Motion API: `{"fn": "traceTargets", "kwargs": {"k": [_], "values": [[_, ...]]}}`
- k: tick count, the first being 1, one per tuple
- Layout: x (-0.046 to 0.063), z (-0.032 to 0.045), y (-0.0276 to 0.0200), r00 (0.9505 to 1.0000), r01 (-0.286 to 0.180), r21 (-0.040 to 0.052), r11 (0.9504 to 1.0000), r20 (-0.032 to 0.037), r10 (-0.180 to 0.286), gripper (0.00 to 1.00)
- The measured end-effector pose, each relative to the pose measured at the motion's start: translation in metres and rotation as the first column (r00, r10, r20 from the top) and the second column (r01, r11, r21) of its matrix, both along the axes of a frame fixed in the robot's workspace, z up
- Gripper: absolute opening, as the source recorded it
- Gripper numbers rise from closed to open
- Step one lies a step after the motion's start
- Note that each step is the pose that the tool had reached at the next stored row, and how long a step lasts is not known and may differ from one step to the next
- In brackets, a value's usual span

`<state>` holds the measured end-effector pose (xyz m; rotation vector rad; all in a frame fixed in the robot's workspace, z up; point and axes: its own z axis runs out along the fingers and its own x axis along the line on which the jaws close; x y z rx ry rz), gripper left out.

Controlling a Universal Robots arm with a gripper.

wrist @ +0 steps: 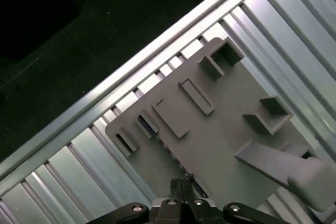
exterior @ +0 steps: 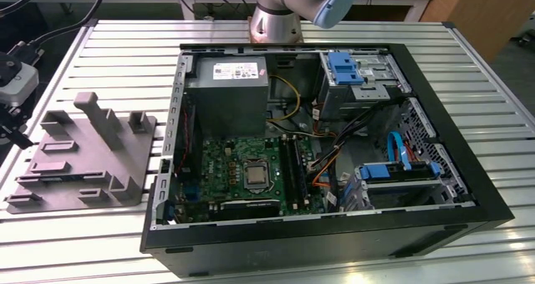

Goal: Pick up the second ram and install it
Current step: 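Pick up the second ram and move it above second insertion slot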

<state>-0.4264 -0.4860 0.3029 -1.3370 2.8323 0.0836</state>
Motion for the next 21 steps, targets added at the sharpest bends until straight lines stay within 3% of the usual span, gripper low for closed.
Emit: {"fn": "traceTargets", "kwargs": {"k": [4, 8, 12, 18, 21], "values": [[0.0, -0.0013, 0.0, 0.9973, -0.074, 0.0, 0.9973, 0.0, 0.074, 0.11], [0.0, -0.0026, 0.0, 0.9894, -0.145, 0.0, 0.9894, 0.0, 0.145, 0.11], [0.0, -0.0043, 0.0, 0.9761, -0.217, 0.0, 0.9761, 0.0001, 0.217, 0.11], [0.0006, -0.0078, -0.0001, 0.9499, -0.312, 0.0, 0.9499, 0.0, 0.312, 0.11], [0.0027, -0.0097, 0.0, 0.9423, -0.335, 0.0, 0.9423, 0.0, 0.335, 0.11]]}}
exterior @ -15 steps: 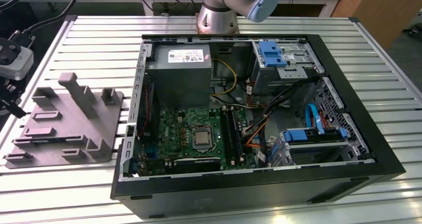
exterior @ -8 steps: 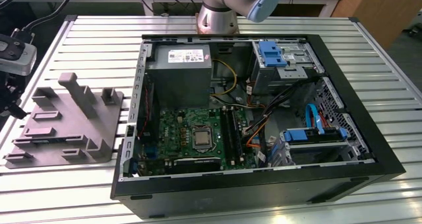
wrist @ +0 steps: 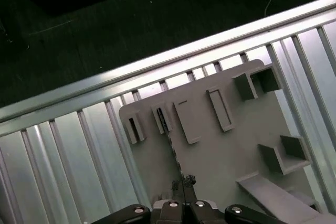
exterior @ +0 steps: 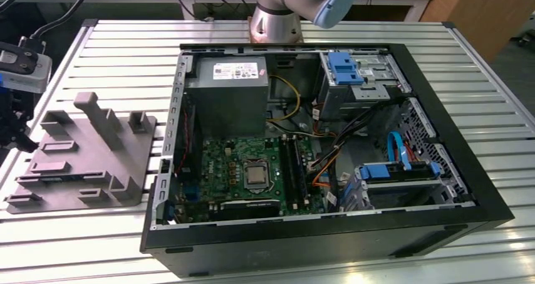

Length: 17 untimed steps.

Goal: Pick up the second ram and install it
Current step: 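Pick up the second ram and move it above second insertion slot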

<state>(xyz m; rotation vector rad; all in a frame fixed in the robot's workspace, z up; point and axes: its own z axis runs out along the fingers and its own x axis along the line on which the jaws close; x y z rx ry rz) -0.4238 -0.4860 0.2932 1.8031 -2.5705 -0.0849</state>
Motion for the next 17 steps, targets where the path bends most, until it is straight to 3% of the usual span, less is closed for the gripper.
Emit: {"fn": "traceTargets", "kwargs": {"k": [6, 12, 14, 17], "values": [[0.0028, -0.0038, 0.0001, 0.9976, -0.069, -0.0001, 0.9976, -0.0001, 0.069, 0.11], [0.0029, -0.0078, 0.0, 0.9845, -0.175, 0.0, 0.9845, 0.0, 0.175, 0.11], [0.003, -0.0088, 0.0, 0.9807, -0.196, 0.0, 0.9807, 0.0, 0.196, 0.11], [0.003, -0.0089, 0.0, 0.9789, -0.204, -0.0002, 0.9789, -0.0003, 0.204, 0.11]]}}
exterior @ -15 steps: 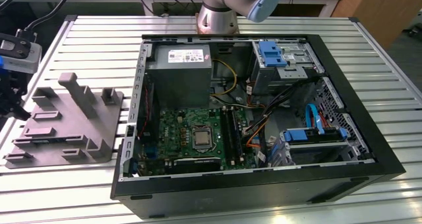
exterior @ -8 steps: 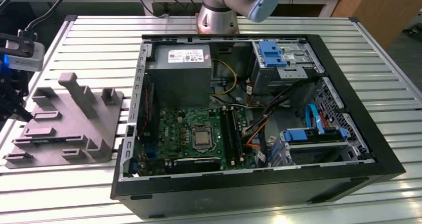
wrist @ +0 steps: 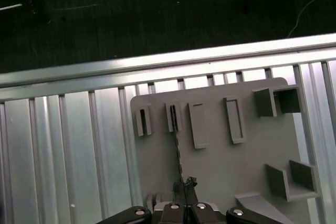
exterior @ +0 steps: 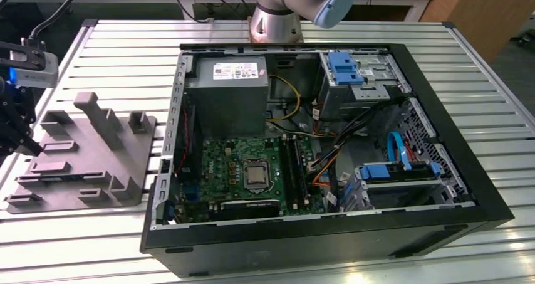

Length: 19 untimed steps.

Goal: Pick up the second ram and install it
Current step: 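Pick up the second ram and move it above second insertion slot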

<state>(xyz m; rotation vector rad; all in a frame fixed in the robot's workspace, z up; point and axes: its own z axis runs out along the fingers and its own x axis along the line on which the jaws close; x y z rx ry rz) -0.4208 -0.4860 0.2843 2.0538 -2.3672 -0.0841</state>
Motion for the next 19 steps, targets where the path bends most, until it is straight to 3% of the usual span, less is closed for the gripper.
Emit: {"fn": "traceTargets", "kwargs": {"k": [5, 10, 19], "values": [[0.0, -0.0032, -0.0001, 1.0, -0.009, 0.0003, 1.0, 0.0028, 0.009, 0.11], [0.0, -0.0084, 0.0, 0.9986, -0.052, 0.0002, 0.9987, 0.006, 0.052, 0.11], [0.0, -0.013, 0.0, 0.9906, -0.137, 0.0004, 0.9906, 0.0069, 0.137, 0.11]]}}
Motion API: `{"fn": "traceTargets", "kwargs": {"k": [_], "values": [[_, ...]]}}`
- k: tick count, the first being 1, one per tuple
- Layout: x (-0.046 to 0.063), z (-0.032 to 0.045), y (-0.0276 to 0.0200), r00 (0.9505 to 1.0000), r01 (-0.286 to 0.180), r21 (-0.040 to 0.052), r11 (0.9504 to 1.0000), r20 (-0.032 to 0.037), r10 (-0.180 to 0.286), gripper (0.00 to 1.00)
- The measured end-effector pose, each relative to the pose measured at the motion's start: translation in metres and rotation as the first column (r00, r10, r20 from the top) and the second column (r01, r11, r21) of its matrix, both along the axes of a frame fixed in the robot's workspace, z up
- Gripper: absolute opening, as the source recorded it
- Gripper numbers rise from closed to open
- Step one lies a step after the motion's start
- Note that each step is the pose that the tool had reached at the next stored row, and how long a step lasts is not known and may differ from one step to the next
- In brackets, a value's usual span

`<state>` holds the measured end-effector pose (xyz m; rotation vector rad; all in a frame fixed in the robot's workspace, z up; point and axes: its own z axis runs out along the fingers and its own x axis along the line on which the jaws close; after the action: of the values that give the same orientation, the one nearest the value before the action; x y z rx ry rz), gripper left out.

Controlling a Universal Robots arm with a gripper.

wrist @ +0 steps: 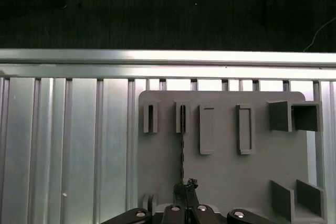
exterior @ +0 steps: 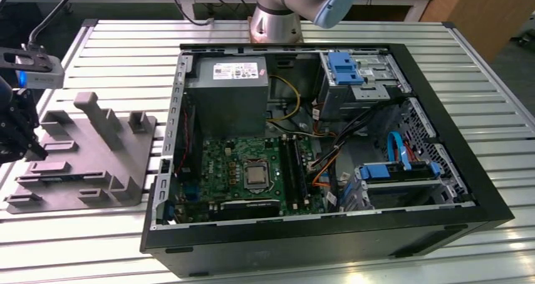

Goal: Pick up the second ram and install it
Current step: 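Pick up the second ram and move it above second insertion slot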

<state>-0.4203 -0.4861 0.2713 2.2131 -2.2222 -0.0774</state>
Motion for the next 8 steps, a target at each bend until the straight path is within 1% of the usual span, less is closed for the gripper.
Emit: {"fn": "traceTargets", "kwargs": {"k": [3, 8], "values": [[0.0, -0.004, 0.0001, 1.0, -0.002, -0.0001, 1.0, 0.0003, 0.002, 0.11], [0.0, -0.0076, 0.001, 1.0, -0.002, 0.0001, 1.0, 0.0006, 0.002, 0.11]]}}
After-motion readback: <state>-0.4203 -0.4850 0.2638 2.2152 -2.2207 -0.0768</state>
